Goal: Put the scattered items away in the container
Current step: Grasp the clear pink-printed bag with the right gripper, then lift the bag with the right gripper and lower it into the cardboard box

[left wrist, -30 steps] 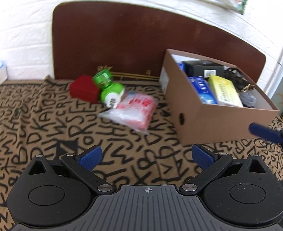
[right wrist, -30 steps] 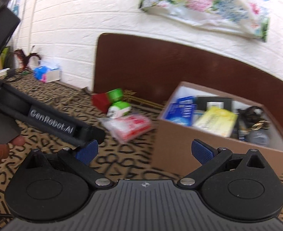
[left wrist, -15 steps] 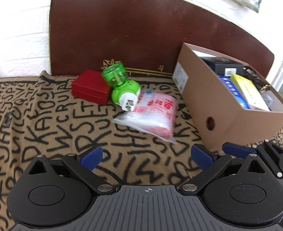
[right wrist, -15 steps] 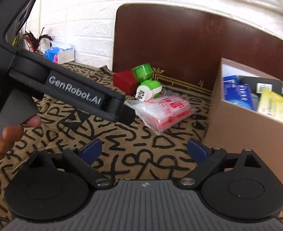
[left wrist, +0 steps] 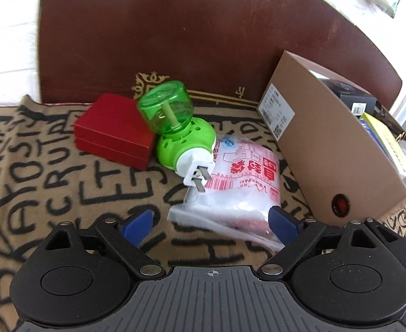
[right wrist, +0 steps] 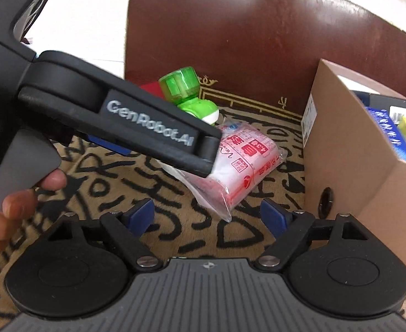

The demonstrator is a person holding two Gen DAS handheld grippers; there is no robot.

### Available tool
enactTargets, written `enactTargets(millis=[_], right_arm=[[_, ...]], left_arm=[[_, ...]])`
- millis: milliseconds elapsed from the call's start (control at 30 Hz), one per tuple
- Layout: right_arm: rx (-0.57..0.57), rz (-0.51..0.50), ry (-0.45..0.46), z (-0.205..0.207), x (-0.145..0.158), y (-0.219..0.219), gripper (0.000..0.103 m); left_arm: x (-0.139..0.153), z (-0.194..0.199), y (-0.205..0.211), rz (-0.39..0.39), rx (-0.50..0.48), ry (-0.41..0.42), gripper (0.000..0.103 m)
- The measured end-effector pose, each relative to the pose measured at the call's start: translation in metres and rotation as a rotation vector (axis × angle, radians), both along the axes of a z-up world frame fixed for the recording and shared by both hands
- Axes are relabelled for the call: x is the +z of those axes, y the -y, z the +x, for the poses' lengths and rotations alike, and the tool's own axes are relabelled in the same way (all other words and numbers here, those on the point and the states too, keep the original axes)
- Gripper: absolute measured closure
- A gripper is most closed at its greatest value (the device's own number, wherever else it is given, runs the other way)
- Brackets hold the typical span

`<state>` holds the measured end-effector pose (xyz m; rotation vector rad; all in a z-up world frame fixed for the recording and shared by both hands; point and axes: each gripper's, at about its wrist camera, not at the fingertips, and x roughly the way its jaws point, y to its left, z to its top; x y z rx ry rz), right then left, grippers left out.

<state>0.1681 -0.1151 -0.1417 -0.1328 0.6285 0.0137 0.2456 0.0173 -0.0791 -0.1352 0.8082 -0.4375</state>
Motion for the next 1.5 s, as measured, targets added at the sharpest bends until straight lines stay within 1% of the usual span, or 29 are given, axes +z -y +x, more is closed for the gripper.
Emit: enactTargets(millis=[133,200,233,267,300,333,367,400,533,633,800,1033,1133,1200,1233,1267,1300,1333,1433,1500], right_arm=[[-0.021,0.020,0.000,0.012,-0.004,0.001,0.017],[-0.029,0.024,0.005,0.018,-0.004,0.002,0.018],[-0.035,0.033,0.006,0.021,-0.005,0.003,0.019],[-0.039,0.048,0.005,0.023,-0.006,0.005,0.024],[-0.041,0.065,0.005,0.026,-0.006,0.008,0.028],[-0.052,0.079,0.005,0.028,-0.007,0.010,0.032],[-0.063,0.080,0.010,0.028,-0.006,0.012,0.041],[-0.069,0.079,0.014,0.027,-0.006,0.013,0.046],[-0.041,0.071,0.009,0.019,-0.003,0.019,0.053],[-0.016,0.067,-0.002,0.004,0.001,0.019,0.055],[0.055,0.080,-0.033,-0.033,0.005,0.017,0.056],[0.144,0.084,-0.076,-0.108,0.012,0.023,0.055],[0.175,0.070,-0.092,-0.137,0.013,0.028,0.053],[0.189,0.070,-0.101,-0.158,0.013,0.030,0.049],[0.194,0.072,-0.105,-0.161,0.014,0.034,0.047],[0.202,0.076,-0.107,-0.167,0.013,0.039,0.042],[0.212,0.076,-0.107,-0.179,0.013,0.039,0.038],[0.220,0.078,-0.103,-0.185,0.012,0.042,0.036],[0.235,0.075,-0.089,-0.196,0.009,0.049,0.033],[0.219,0.081,-0.080,-0.198,0.010,0.052,0.027]], left_arm=[[-0.005,0.015,0.004,-0.001,-0.027,0.009,0.009],[-0.005,0.022,0.006,-0.005,-0.049,0.009,0.016],[-0.005,0.024,0.007,-0.008,-0.063,0.007,0.024],[-0.006,0.026,0.008,-0.013,-0.076,0.005,0.032],[-0.005,0.027,0.009,-0.021,-0.086,0.003,0.038],[-0.005,0.028,0.010,-0.024,-0.089,0.001,0.040],[-0.004,0.027,0.012,-0.016,-0.086,0.004,0.041],[-0.003,0.025,0.013,-0.008,-0.087,0.009,0.042],[0.002,0.010,0.017,0.020,-0.095,0.036,0.045],[0.005,-0.007,0.017,0.025,-0.089,0.028,0.045],[0.005,-0.051,0.014,0.010,-0.094,-0.016,0.045],[0.005,-0.125,0.021,0.003,-0.115,-0.066,0.045],[0.002,-0.152,0.027,-0.002,-0.128,-0.090,0.045],[0.000,-0.168,0.032,-0.019,-0.135,-0.117,0.038],[0.000,-0.175,0.034,-0.029,-0.140,-0.132,0.037],[-0.001,-0.182,0.038,-0.040,-0.148,-0.149,0.032],[-0.001,-0.187,0.041,-0.043,-0.163,-0.160,0.031],[-0.002,-0.192,0.045,-0.039,-0.175,-0.164,0.028],[-0.002,-0.194,0.052,-0.011,-0.169,-0.157,0.020],[-0.003,-0.187,0.052,-0.016,-0.153,-0.178,0.017]])
